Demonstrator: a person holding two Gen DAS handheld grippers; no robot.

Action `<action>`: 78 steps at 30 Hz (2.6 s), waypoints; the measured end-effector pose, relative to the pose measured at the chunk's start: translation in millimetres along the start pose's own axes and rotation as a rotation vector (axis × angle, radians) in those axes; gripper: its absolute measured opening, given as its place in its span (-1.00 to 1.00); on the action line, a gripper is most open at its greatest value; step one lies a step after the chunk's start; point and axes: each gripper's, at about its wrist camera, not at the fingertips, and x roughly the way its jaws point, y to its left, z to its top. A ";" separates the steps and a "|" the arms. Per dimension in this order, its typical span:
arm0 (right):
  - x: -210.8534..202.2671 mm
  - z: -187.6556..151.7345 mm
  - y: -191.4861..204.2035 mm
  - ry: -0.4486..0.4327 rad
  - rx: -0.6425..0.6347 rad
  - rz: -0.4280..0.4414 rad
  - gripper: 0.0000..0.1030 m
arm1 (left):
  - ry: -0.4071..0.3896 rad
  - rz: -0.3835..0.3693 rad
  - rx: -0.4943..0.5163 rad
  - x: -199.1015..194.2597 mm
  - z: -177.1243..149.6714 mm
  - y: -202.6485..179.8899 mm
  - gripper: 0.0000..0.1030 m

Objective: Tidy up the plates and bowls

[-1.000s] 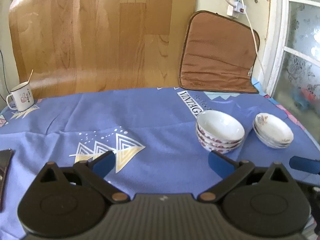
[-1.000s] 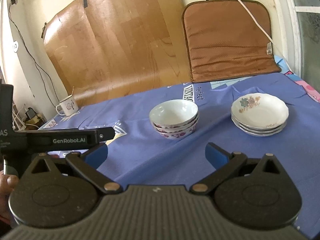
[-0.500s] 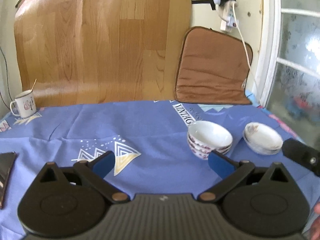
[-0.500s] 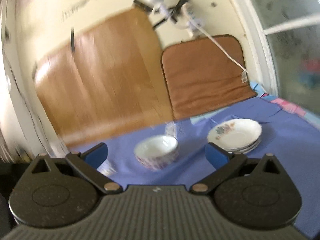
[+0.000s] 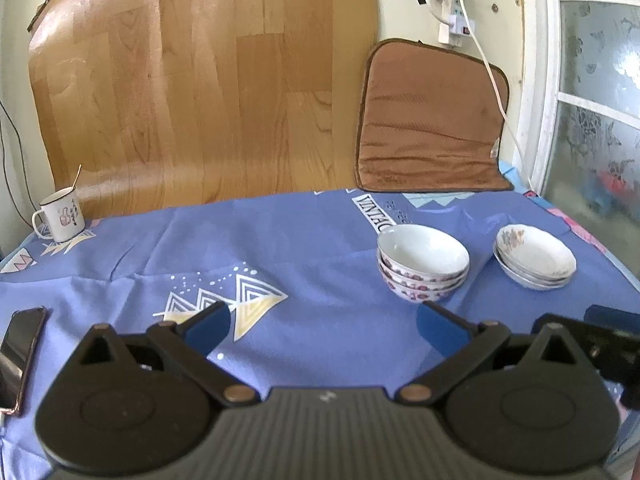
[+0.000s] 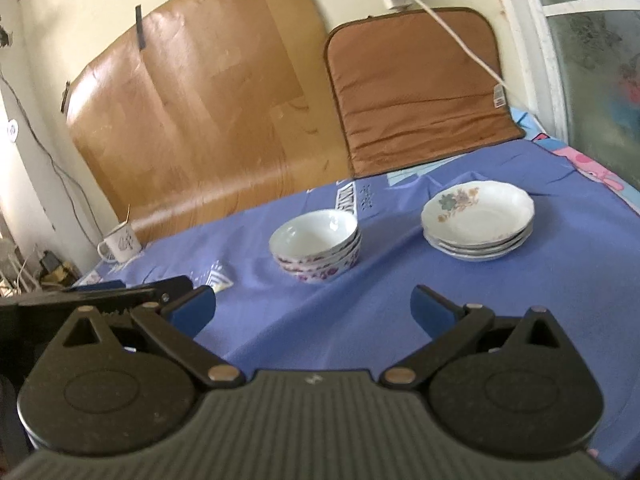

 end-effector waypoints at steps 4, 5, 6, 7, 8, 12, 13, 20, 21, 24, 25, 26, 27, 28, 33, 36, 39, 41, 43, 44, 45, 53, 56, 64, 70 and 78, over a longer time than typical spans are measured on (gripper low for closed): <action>2.0 -1.9 0.2 0.033 0.008 0.007 1.00 | 0.021 0.006 0.004 1.1 -3.3 -2.7 1.00; 2.1 -2.3 -0.1 0.037 0.011 0.005 1.00 | 0.026 0.008 0.004 1.8 -4.3 -2.9 1.00; 2.2 -2.7 -0.5 0.042 0.014 0.004 1.00 | 0.034 0.008 0.003 2.8 -5.5 -3.0 1.00; 2.0 -3.1 -0.7 0.047 0.018 0.004 1.00 | 0.040 0.007 0.001 3.4 -6.5 -3.0 1.00; 2.5 -3.5 -1.0 0.051 0.022 0.002 1.00 | 0.048 0.004 -0.002 4.6 -7.8 -3.1 1.00; 2.9 -4.6 -2.4 0.058 0.027 -0.004 1.00 | 0.068 0.003 0.004 8.3 -12.6 -5.1 1.00; 2.7 -4.9 -2.7 0.059 0.028 -0.007 1.00 | 0.072 0.003 0.007 8.9 -13.4 -6.2 1.00; 2.7 -5.9 -3.5 0.061 0.033 -0.014 1.00 | 0.084 0.009 0.026 12.5 -18.2 -11.7 1.00; 2.7 -5.8 -3.5 0.061 0.032 -0.014 1.00 | 0.083 0.009 0.025 12.8 -17.9 -11.4 1.00; 3.0 -4.5 -3.6 0.055 0.020 -0.024 1.00 | 0.084 0.013 0.027 14.5 -17.2 -11.6 1.00; 2.8 -3.8 -3.6 0.051 0.014 -0.028 1.00 | 0.085 0.013 0.026 15.7 -16.8 -11.5 1.00; 2.8 -3.4 -3.8 0.049 0.010 -0.030 1.00 | 0.087 0.011 0.025 17.1 -16.4 -11.6 1.00; 3.1 -2.8 -4.5 0.048 0.010 -0.031 1.00 | 0.090 0.008 0.022 18.7 -15.6 -11.1 1.00; 3.1 -2.3 -5.3 0.047 0.011 -0.032 1.00 | 0.092 0.004 0.019 19.7 -15.0 -11.1 1.00; 5.7 -0.7 -10.4 0.049 0.007 -0.044 1.00 | 0.100 -0.001 0.020 27.3 -11.9 -11.3 1.00; 8.3 2.2 -14.3 0.047 -0.001 -0.064 1.00 | 0.112 -0.022 0.010 34.2 -10.2 -9.1 1.00; 11.8 8.9 -17.8 0.029 -0.027 -0.089 1.00 | 0.104 -0.056 -0.020 41.4 -7.3 -0.3 1.00; 14.4 15.7 -18.7 0.008 -0.059 -0.094 1.00 | 0.079 -0.062 -0.038 45.5 -2.8 7.8 1.00; 19.0 25.4 -17.4 0.000 -0.107 -0.083 1.00 | 0.065 -0.049 -0.066 52.2 5.2 18.1 0.99; 22.0 30.4 -16.8 0.000 -0.128 -0.072 1.00 | 0.065 -0.070 -0.077 56.0 10.3 22.8 0.99; 26.1 36.1 -16.6 0.000 -0.148 -0.058 1.00 | 0.069 -0.101 -0.086 60.1 16.3 26.4 0.99; 95.4 81.5 -33.2 0.230 -0.137 0.068 -0.05 | 0.175 -0.297 -0.209 108.3 58.3 24.9 0.25; 124.5 91.7 -45.1 0.325 -0.067 0.084 -0.18 | 0.290 -0.375 -0.341 140.1 53.5 29.2 -0.03; 175.2 87.0 -61.3 0.509 0.009 0.102 -0.36 | 0.407 -0.478 -0.495 185.5 30.1 23.7 -0.32; 177.5 84.5 -54.0 0.506 0.021 0.147 -0.52 | 0.431 -0.462 -0.535 187.0 26.9 12.4 -0.38; 132.0 125.0 -81.5 0.365 -0.003 0.138 -0.52 | 0.372 -0.523 -0.424 172.6 76.2 -39.8 -0.38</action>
